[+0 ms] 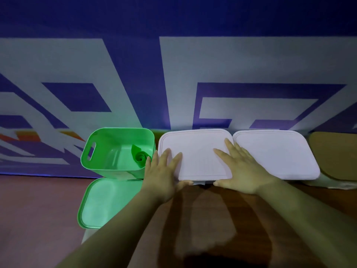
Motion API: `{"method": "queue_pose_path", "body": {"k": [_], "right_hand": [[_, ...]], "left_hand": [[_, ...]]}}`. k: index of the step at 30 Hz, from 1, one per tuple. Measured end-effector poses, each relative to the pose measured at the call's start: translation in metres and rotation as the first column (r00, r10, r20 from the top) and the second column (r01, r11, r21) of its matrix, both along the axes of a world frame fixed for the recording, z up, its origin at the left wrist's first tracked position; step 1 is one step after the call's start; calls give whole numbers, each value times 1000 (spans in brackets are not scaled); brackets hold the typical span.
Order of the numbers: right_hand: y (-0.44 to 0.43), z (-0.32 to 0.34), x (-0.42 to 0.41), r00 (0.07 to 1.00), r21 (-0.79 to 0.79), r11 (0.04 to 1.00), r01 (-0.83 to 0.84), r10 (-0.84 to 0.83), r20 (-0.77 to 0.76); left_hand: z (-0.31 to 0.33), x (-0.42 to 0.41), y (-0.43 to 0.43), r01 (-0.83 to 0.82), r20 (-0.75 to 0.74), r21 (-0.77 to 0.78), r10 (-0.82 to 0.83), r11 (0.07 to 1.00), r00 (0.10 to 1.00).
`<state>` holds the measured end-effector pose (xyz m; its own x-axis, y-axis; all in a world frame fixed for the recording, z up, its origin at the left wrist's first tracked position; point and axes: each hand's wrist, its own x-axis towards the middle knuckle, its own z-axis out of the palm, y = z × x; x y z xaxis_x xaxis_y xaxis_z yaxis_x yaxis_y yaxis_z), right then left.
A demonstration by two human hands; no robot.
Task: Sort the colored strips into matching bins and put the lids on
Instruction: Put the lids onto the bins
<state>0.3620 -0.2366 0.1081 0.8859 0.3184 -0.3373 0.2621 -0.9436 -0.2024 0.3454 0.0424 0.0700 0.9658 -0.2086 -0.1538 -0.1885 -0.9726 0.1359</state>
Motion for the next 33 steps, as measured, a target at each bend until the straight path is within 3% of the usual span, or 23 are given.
{"method": "queue_pose_path", "body": {"k": [18,33], "right_hand": [[-7,-25,3,997,-133,990,-54,62,50],[4,-34,6,997,-107,994,-17,25,74]], "left_hand": [[-5,7,-5,19,-9,77,-18,997,1000],[-6,26,11,71,-3,113,-72,991,997]]}}
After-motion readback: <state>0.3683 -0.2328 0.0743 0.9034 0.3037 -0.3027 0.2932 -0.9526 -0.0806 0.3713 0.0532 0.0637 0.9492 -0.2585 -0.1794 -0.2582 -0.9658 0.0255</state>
